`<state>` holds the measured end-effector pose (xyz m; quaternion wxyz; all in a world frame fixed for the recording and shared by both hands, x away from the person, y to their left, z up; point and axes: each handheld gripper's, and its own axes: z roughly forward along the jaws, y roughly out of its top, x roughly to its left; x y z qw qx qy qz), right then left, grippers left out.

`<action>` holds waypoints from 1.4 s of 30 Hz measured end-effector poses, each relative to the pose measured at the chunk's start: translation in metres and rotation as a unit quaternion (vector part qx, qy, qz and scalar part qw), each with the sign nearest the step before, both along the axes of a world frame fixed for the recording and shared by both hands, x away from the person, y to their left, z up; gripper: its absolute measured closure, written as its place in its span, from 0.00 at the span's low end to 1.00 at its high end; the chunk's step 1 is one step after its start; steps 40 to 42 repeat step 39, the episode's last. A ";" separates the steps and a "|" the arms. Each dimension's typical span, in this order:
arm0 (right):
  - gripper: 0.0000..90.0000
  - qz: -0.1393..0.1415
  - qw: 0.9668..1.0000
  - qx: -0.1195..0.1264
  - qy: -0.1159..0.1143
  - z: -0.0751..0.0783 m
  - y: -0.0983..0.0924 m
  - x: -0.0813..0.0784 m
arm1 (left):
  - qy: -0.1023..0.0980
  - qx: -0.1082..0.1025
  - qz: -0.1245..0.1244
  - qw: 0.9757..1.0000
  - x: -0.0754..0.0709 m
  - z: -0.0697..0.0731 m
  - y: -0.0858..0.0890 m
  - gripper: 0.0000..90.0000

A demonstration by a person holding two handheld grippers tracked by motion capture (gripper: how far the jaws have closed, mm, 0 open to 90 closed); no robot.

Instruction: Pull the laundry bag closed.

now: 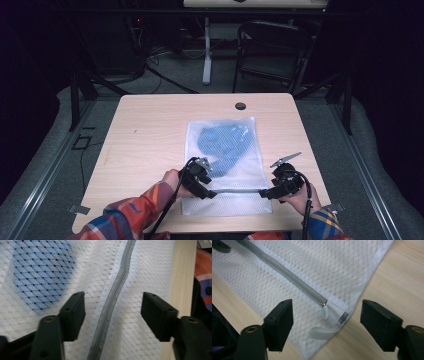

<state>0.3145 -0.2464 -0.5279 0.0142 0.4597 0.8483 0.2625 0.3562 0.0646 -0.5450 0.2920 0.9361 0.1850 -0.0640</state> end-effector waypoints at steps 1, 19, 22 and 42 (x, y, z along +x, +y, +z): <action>0.24 0.004 1.000 -0.001 -0.003 0.002 -0.002 0.000 | -0.002 -0.005 0.004 1.000 -0.001 0.002 0.001 0.37; 0.00 -0.024 0.997 -0.006 -0.072 0.014 -0.013 -0.020 | -0.056 -0.011 0.070 0.996 -0.013 0.030 0.033 0.00; 0.00 -0.024 0.996 -0.010 -0.080 0.016 -0.017 -0.023 | -0.056 -0.016 0.081 0.995 -0.015 0.032 0.041 0.00; 0.00 -0.078 0.992 -0.030 -0.091 0.009 -0.040 -0.034 | -0.047 -0.026 0.154 0.987 -0.001 0.028 0.089 0.00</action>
